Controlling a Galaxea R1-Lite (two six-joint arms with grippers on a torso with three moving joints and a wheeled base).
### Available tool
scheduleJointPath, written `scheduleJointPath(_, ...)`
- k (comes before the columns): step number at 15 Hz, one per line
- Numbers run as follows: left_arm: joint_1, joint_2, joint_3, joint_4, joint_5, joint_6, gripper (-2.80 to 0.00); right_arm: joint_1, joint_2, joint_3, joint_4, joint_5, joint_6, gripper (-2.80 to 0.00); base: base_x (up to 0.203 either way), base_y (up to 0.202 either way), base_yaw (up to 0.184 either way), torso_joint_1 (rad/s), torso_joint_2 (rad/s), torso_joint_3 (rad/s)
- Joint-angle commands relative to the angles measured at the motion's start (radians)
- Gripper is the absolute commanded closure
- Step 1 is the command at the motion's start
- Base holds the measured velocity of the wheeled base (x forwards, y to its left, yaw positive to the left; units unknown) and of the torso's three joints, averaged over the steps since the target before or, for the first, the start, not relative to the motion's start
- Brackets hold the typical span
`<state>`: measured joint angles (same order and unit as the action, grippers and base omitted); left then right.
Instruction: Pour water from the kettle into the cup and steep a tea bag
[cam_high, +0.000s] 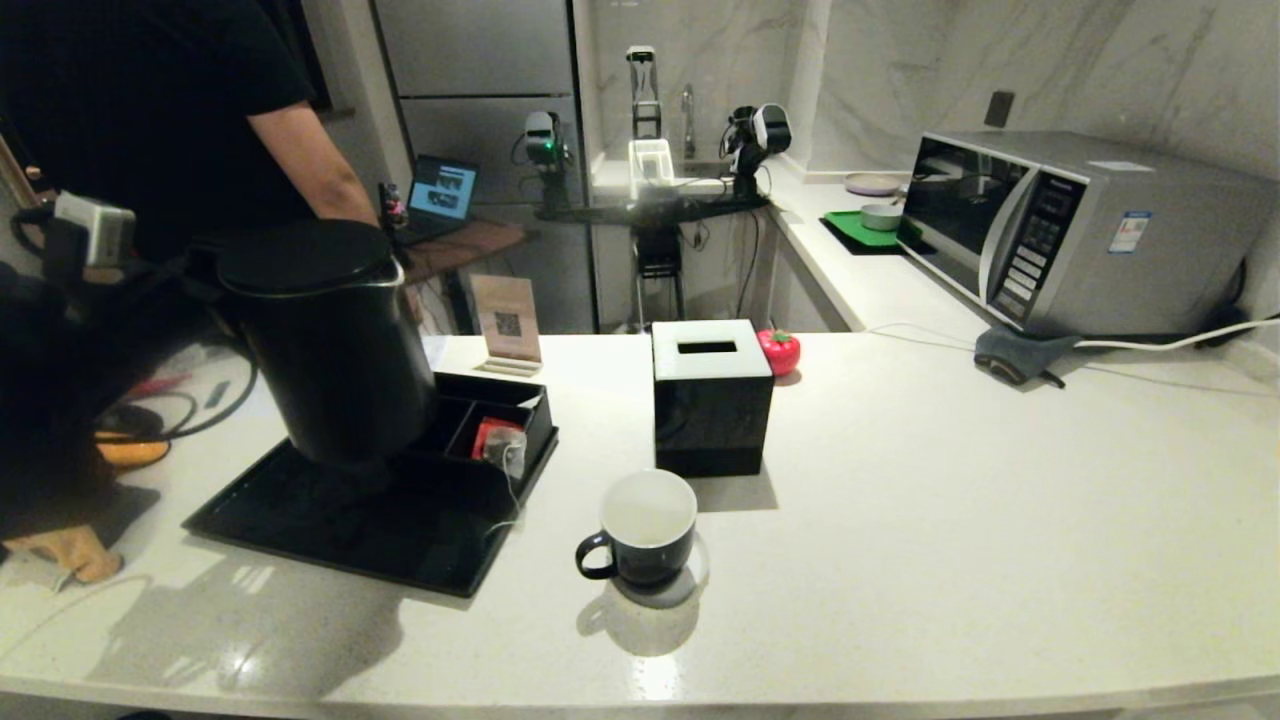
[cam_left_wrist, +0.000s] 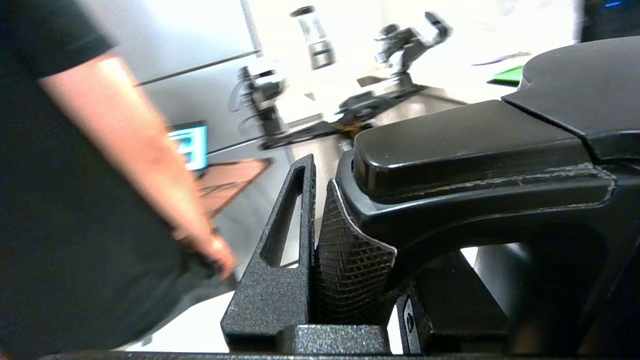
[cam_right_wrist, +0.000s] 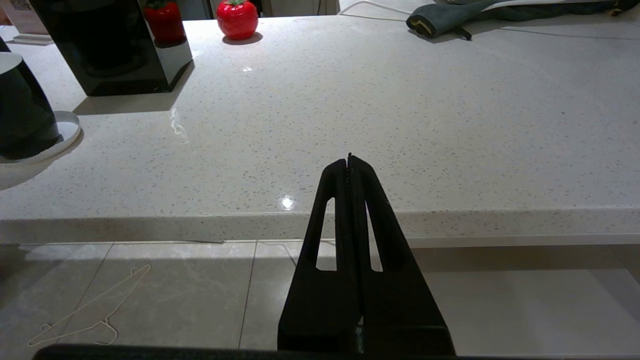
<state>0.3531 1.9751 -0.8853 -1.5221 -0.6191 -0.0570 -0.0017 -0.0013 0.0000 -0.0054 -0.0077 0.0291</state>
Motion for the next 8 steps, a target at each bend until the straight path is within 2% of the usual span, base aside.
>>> scheduleJointPath(1, -0.037, -0.04, 0.029, -0.025, -0.003, 0.008, 0.0, 0.0, 0.001, 0.0, -0.001, 0.0, 0.0, 0.0, 0.0, 0.0, 0.0, 0.0, 0.0, 0.0)
scheduleJointPath(8, -0.112, -0.095, 0.113, -0.019, -0.004, 0.076, 0.0, 0.0, 0.001, 0.0, -0.001, 0.0, 0.0, 0.0, 0.0, 0.0, 0.0, 0.0, 0.0, 0.0)
